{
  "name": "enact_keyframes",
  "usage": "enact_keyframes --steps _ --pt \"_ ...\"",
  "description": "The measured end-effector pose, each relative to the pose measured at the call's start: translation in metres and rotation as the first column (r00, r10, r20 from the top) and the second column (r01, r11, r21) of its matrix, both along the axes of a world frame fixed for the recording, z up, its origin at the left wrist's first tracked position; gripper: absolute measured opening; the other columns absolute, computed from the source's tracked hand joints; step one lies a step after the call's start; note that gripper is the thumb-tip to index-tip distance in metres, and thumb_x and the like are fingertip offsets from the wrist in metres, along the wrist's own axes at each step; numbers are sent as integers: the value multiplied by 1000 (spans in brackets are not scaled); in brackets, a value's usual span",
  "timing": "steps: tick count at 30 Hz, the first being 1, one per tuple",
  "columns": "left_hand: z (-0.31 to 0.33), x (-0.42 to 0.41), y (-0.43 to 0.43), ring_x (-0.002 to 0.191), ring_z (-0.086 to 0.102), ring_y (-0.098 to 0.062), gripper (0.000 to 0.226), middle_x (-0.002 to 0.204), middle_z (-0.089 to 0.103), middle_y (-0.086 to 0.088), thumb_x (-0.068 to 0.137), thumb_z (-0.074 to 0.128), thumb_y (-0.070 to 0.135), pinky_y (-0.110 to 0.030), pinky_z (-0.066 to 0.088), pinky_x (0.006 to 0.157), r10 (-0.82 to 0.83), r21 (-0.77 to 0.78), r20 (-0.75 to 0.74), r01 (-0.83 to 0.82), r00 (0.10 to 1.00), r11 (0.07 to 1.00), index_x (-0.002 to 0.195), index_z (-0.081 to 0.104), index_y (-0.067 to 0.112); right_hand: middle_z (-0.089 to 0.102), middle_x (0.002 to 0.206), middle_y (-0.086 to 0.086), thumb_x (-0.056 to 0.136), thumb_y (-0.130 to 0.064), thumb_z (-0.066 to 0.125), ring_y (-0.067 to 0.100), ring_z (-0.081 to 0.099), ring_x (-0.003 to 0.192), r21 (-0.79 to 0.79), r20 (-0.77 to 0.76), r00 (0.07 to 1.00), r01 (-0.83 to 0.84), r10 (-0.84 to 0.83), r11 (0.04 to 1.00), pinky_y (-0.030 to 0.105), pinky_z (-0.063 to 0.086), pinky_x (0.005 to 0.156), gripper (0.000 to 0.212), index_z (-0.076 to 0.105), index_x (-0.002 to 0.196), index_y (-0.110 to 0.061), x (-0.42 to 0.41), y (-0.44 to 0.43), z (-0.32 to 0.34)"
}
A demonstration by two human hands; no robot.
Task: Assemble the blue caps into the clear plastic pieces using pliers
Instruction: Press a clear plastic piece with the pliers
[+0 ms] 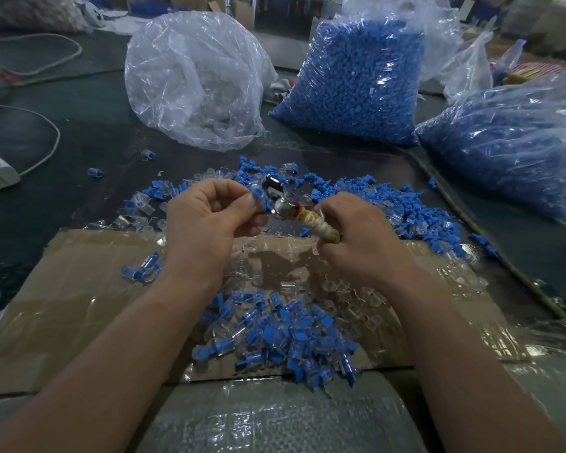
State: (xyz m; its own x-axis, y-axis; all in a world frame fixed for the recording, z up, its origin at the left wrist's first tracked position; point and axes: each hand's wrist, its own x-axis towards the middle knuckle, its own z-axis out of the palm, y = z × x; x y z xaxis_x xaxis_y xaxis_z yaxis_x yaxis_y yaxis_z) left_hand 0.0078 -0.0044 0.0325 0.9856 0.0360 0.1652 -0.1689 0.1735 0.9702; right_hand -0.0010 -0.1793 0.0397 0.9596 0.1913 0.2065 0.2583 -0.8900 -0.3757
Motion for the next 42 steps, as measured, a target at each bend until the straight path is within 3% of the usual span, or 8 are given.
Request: enact_keyframes --steps 7,12,19,23,28,33,37,42 --pt "7 -2 9 44 55 -6 2 58 66 1 72 65 14 -15 43 40 -257 128 -114 270 960 954 71 66 14 47 73 -13 78 -31 68 2 43 65 123 -6 951 307 -308 944 20 30 53 24 47 86 -24 10 -31 -3" --pt "8 -9 7 49 56 -4 12 63 68 0 57 71 28 -13 42 43 -659 277 -176 679 731 680 68 70 24 51 88 -4 68 -51 73 15 49 79 -9 -99 883 461 -460 887 29 35 66 46 47 91 -21 16 -46 -8" --pt "3 -10 6 66 66 -11 10 71 71 0 66 78 23 -17 52 61 -810 303 -202 822 550 483 73 73 19 54 97 -2 66 -50 75 17 49 85 -67 -182 829 526 -529 848 31 37 70 57 54 106 -16 18 -57 -13" --pt "4 -11 6 65 66 -10 15 71 71 1 66 78 26 -20 52 59 -812 290 -210 828 544 480 77 72 18 56 109 3 66 -50 75 19 48 90 -106 -210 807 543 -553 833 30 35 71 66 51 117 -15 19 -59 -15" --pt "8 -11 4 44 53 -7 21 59 67 0 56 70 36 -12 39 39 -641 290 -142 651 754 701 70 71 21 55 108 4 66 -53 73 18 47 88 -145 -259 796 528 -547 837 32 38 72 59 51 107 -16 19 -61 -15" --pt "2 0 6 38 48 0 7 56 66 2 71 70 16 -11 43 42 -137 347 -54 147 989 926 69 65 19 51 126 4 61 -61 71 24 47 112 -140 -319 788 511 -527 848 37 40 87 82 46 125 -16 18 -60 -18" --pt "-5 10 12 55 56 -1 19 67 61 10 82 65 10 -15 49 58 121 550 104 -158 987 820 73 62 27 49 130 4 62 -64 68 24 46 114 -140 -333 783 509 -525 849 36 38 88 84 45 128 -17 18 -58 -16" --pt "-14 13 10 88 53 -10 25 110 58 1 88 56 11 -21 35 79 113 786 198 -227 974 575 111 64 18 52 121 6 74 -60 60 21 47 105 -133 -195 835 498 -515 857 35 36 83 60 55 115 -16 16 -56 -14"
